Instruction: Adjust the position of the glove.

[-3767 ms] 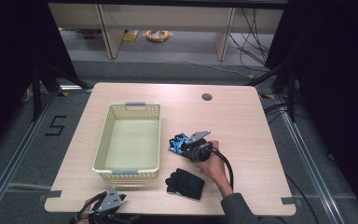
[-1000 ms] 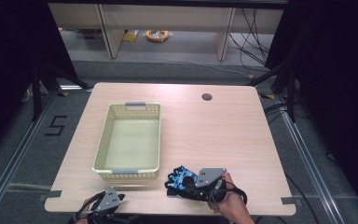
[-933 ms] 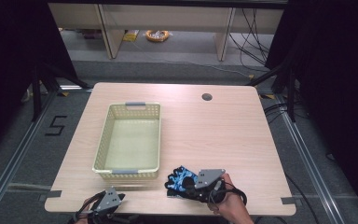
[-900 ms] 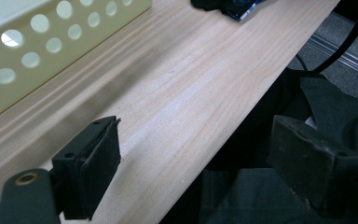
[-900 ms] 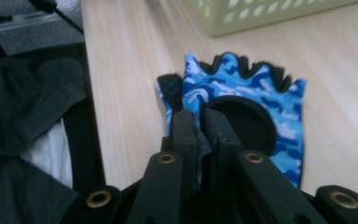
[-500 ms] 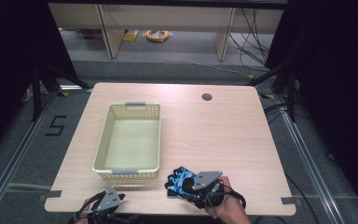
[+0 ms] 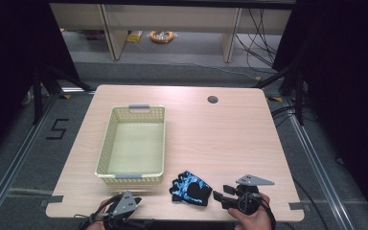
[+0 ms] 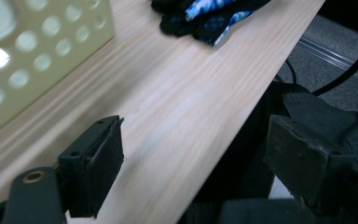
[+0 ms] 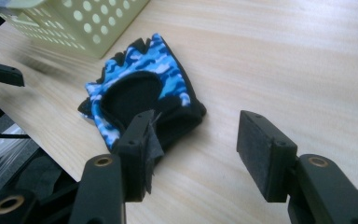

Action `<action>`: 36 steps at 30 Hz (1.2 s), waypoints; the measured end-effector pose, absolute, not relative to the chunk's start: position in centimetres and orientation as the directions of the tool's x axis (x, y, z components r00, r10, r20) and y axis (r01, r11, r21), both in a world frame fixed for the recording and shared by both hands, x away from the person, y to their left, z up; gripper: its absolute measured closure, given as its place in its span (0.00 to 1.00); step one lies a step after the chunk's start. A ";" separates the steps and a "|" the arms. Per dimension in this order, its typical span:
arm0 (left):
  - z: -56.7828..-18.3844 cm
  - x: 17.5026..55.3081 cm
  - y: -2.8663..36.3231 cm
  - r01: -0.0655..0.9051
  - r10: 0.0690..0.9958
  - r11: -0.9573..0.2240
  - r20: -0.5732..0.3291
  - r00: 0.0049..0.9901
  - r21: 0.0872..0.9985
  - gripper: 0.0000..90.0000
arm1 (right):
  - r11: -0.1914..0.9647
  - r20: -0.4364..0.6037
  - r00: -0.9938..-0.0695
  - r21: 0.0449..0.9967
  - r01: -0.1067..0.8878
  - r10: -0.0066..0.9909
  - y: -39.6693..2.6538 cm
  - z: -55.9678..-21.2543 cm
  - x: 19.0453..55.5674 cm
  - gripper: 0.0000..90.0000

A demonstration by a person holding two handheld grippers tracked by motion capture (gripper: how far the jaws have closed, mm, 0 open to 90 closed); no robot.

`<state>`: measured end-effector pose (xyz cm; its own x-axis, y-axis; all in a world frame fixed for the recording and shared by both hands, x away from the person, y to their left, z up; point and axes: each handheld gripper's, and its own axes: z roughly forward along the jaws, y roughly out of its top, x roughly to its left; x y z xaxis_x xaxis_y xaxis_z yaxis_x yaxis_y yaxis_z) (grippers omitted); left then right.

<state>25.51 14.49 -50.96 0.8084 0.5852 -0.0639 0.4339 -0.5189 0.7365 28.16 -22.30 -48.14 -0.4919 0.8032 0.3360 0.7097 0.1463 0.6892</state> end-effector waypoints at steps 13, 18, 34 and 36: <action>-50.0 28.6 9.6 0.342 0.508 -0.549 -0.021 0.861 0.763 0.29 | 0.147 0.394 -0.497 0.651 0.744 0.773 -21.5 -49.3 28.3 0.53; -49.9 29.1 8.3 0.324 0.488 -0.569 -0.006 0.873 0.756 0.32 | 0.160 0.381 -0.510 0.660 0.734 0.771 -21.7 -49.6 28.5 0.52; -50.9 30.1 6.2 0.289 0.434 -0.652 0.032 0.900 0.701 0.41 | 0.160 0.408 -0.510 0.641 0.751 0.758 -21.2 -50.0 28.7 0.58; -50.9 30.0 5.9 0.279 0.422 -0.666 0.041 0.906 0.691 0.47 | 0.154 0.423 -0.504 0.631 0.761 0.753 -21.0 -50.2 28.8 0.59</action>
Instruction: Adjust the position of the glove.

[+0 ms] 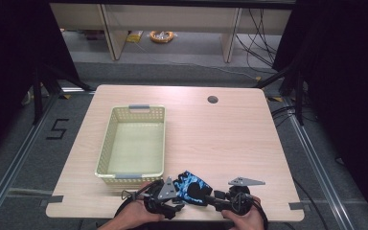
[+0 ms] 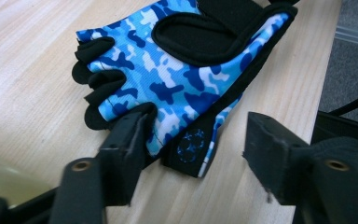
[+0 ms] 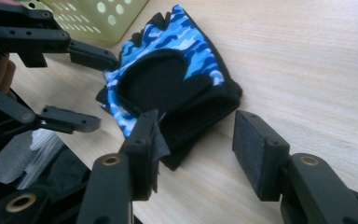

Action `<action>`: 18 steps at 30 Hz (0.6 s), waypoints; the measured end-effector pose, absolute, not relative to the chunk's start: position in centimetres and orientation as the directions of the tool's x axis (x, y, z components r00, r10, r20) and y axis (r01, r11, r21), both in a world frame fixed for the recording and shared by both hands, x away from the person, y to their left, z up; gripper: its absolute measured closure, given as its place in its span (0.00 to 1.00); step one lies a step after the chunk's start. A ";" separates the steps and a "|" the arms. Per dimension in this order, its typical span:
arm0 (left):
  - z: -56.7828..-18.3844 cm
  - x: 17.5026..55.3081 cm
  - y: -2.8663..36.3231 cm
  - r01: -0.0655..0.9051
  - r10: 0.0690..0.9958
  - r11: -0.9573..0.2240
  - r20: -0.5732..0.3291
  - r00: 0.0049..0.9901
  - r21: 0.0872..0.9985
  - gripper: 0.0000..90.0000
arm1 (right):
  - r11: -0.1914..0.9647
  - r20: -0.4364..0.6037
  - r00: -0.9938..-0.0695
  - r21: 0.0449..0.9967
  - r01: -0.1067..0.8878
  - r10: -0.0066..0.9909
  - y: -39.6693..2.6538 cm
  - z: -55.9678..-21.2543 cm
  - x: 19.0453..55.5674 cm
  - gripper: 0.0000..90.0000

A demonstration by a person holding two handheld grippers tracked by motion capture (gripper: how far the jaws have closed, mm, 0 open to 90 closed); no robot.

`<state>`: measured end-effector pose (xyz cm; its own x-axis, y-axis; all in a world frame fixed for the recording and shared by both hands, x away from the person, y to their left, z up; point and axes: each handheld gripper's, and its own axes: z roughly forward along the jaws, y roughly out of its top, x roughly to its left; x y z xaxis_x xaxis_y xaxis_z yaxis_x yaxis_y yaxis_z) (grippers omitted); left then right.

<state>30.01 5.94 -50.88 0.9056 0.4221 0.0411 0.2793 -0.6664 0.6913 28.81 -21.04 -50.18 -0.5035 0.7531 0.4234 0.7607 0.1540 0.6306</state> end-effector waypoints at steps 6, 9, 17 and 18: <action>-51.1 29.9 5.8 0.277 0.443 -0.655 0.059 0.895 0.703 0.63 | 0.134 0.445 -0.473 0.605 0.785 0.760 -20.8 -50.7 29.5 0.60; -51.1 29.7 5.7 0.265 0.438 -0.660 0.073 0.896 0.703 0.71 | 0.094 0.502 -0.448 0.582 0.808 0.740 -21.0 -51.3 29.7 0.61; -51.1 29.3 5.6 0.227 0.415 -0.684 0.114 0.903 0.694 0.81 | 0.086 0.532 -0.467 0.590 0.803 0.706 -21.0 -52.0 30.3 0.80; -51.0 29.3 5.6 0.214 0.406 -0.688 0.124 0.905 0.693 0.82 | 0.095 0.526 -0.472 0.591 0.801 0.707 -21.0 -52.1 30.3 0.84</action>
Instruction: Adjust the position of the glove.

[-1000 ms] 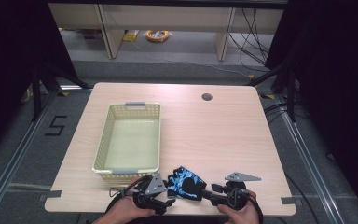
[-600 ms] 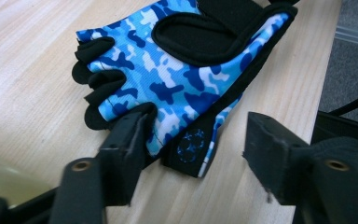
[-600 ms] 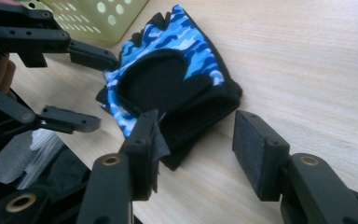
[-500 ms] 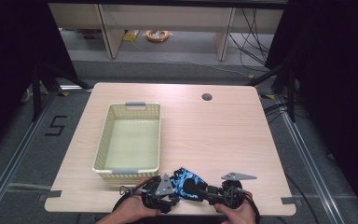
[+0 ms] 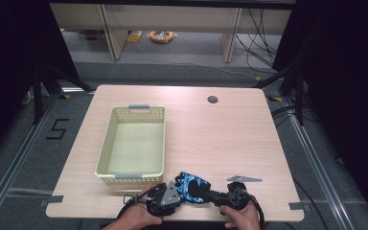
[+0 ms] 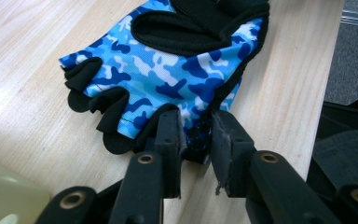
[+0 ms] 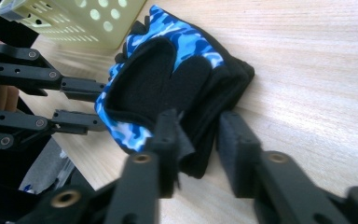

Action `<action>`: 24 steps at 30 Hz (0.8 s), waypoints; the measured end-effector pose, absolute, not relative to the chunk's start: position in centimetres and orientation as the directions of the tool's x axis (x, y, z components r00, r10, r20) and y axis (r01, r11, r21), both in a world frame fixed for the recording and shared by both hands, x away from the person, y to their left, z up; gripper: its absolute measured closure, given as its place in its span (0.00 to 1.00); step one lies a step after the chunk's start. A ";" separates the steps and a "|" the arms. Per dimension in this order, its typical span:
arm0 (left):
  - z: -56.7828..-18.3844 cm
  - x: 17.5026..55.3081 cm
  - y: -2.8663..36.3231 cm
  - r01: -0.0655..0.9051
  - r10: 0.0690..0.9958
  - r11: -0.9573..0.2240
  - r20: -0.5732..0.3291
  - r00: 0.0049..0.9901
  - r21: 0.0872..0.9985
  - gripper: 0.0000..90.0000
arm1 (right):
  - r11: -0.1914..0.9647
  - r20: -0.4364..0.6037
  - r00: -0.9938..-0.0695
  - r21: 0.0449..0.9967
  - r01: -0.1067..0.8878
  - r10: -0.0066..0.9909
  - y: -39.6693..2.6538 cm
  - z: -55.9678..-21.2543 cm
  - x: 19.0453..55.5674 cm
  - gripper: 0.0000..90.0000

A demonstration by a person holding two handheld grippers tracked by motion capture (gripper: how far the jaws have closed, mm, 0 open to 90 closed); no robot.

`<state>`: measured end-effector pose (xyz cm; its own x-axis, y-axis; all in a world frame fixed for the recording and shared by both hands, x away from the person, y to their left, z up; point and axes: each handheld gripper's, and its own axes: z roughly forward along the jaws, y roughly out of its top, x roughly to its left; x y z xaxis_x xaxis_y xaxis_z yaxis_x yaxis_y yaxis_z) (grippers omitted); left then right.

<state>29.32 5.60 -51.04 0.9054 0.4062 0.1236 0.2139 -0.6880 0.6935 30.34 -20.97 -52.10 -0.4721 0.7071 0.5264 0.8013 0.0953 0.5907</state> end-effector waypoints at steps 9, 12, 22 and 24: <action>-51.0 29.0 5.8 0.204 0.407 -0.694 0.141 0.902 0.691 0.87 | 0.096 0.531 -0.514 0.627 0.773 0.674 -21.0 -51.7 30.1 0.94; -51.1 29.0 5.9 0.210 0.415 -0.675 0.128 0.901 0.708 0.87 | 0.082 0.529 -0.525 0.648 0.757 0.667 -21.0 -51.7 30.1 0.94; -50.5 29.1 6.0 0.195 0.406 -0.688 0.147 0.902 0.700 0.87 | 0.060 0.539 -0.517 0.652 0.756 0.665 -21.1 -51.5 29.8 0.94; -50.4 29.0 5.9 0.199 0.408 -0.685 0.143 0.902 0.701 0.87 | 0.032 0.578 -0.492 0.627 0.779 0.651 -21.1 -51.4 29.7 0.94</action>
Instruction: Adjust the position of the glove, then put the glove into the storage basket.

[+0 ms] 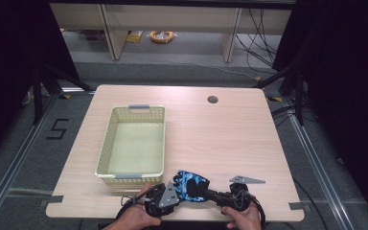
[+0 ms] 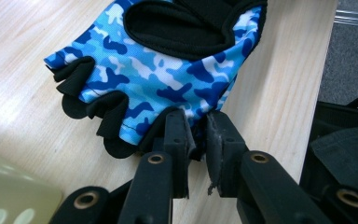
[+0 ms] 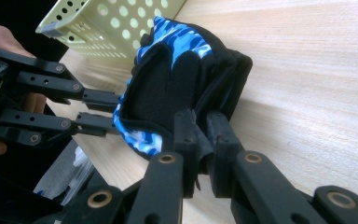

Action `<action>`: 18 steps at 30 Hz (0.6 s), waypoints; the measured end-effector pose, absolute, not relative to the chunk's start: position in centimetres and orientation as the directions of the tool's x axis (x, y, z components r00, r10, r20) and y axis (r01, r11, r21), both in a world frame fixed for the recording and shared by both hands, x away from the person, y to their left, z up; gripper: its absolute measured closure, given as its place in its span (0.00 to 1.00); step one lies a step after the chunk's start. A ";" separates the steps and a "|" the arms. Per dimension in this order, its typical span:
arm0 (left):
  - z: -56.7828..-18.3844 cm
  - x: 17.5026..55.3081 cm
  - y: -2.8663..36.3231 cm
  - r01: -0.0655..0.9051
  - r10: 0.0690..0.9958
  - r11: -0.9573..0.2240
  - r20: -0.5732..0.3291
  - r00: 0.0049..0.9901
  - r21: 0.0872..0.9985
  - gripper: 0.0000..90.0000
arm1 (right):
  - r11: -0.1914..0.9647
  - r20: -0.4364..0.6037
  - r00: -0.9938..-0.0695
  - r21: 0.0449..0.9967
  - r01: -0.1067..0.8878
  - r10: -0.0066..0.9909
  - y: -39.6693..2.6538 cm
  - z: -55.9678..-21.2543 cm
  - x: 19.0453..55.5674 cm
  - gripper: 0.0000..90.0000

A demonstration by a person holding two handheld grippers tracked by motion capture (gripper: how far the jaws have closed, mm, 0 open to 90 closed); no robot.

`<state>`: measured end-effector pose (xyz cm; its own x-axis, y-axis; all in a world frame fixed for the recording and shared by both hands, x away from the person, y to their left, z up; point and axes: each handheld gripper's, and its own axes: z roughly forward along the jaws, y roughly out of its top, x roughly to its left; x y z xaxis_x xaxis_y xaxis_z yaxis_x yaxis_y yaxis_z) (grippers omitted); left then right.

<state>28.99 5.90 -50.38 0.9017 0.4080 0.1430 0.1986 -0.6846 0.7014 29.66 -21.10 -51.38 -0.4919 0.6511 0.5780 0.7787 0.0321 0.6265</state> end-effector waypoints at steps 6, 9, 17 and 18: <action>-50.1 28.8 5.8 0.194 0.411 -0.673 0.142 0.901 0.714 0.88 | 0.050 0.532 -0.526 0.671 0.740 0.663 -21.4 -51.3 29.7 0.94; -50.0 28.6 5.8 0.193 0.414 -0.667 0.142 0.899 0.720 0.88 | 0.024 0.573 -0.512 0.651 0.758 0.639 -21.2 -51.0 29.4 0.94; -49.2 28.3 6.4 0.182 0.420 -0.659 0.157 0.894 0.730 0.88 | 0.036 0.534 -0.551 0.697 0.716 0.641 -21.1 -50.4 29.1 0.94; -49.1 28.2 6.5 0.182 0.420 -0.655 0.152 0.895 0.733 0.88 | 0.034 0.537 -0.551 0.695 0.718 0.639 -21.0 -50.4 29.2 0.94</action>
<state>28.24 6.52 -49.05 0.8949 0.4195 0.1520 0.1825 -0.6549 0.7333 29.18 -21.04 -50.36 -0.5508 0.6392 0.5368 0.7178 0.0345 0.6954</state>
